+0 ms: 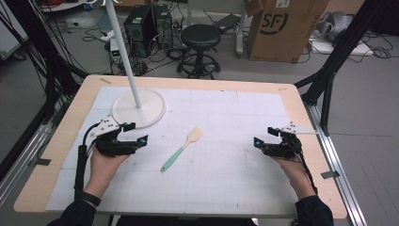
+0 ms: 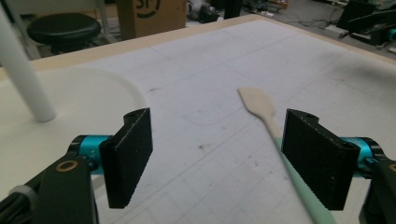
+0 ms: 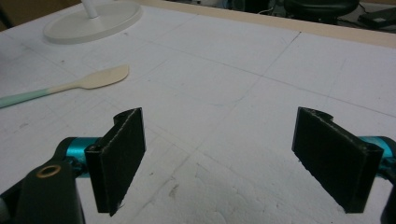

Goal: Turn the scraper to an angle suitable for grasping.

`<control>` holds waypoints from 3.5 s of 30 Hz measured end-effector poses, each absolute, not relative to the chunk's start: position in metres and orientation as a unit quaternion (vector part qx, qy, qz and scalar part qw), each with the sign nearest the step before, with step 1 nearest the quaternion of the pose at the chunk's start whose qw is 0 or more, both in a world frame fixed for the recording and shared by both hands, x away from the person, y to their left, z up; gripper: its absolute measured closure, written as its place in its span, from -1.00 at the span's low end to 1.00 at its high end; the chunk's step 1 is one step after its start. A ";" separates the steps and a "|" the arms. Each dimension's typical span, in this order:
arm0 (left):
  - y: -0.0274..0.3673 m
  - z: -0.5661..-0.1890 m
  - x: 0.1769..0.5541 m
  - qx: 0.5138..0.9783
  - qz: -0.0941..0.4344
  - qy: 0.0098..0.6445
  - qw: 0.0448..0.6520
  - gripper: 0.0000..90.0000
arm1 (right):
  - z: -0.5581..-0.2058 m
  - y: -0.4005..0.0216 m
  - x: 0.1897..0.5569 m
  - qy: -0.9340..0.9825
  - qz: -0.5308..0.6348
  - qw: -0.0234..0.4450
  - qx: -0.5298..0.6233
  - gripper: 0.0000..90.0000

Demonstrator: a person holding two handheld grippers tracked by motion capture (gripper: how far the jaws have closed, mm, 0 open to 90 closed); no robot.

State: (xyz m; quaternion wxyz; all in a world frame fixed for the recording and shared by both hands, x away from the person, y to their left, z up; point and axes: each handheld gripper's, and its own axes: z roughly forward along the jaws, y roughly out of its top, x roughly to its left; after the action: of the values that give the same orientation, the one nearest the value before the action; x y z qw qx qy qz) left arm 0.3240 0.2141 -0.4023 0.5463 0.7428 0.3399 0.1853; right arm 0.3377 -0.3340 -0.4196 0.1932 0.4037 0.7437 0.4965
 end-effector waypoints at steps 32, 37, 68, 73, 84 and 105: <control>0.077 -0.447 0.350 0.830 0.149 0.317 0.433 0.38 | -0.421 -0.334 0.339 0.746 0.496 0.187 0.403 -0.63; 0.072 -0.450 0.350 0.839 0.155 0.317 0.414 0.53 | -0.421 -0.334 0.339 0.746 0.496 0.188 0.402 -0.63; 0.073 -0.421 0.356 0.863 0.052 0.147 0.481 0.80 | -0.421 -0.333 0.339 0.746 0.497 0.185 0.402 -0.62; 0.053 -0.435 0.347 0.884 0.018 0.084 0.460 0.80 | -0.421 -0.332 0.339 0.747 0.497 0.186 0.400 -0.62; 0.038 -0.447 0.337 0.896 -0.008 0.015 0.444 0.80 | -0.422 -0.332 0.339 0.747 0.498 0.185 0.400 -0.62; 0.163 -0.385 0.326 0.818 0.123 0.215 0.519 -0.56 | -0.418 -0.327 0.339 0.752 0.497 0.181 0.393 -0.62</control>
State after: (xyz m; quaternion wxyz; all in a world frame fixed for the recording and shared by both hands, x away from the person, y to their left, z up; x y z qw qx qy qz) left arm 0.3255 0.1632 -0.3854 0.5194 0.8179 0.2147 0.1232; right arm 0.3386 -0.3272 -0.4184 0.1815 0.3925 0.7520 0.4974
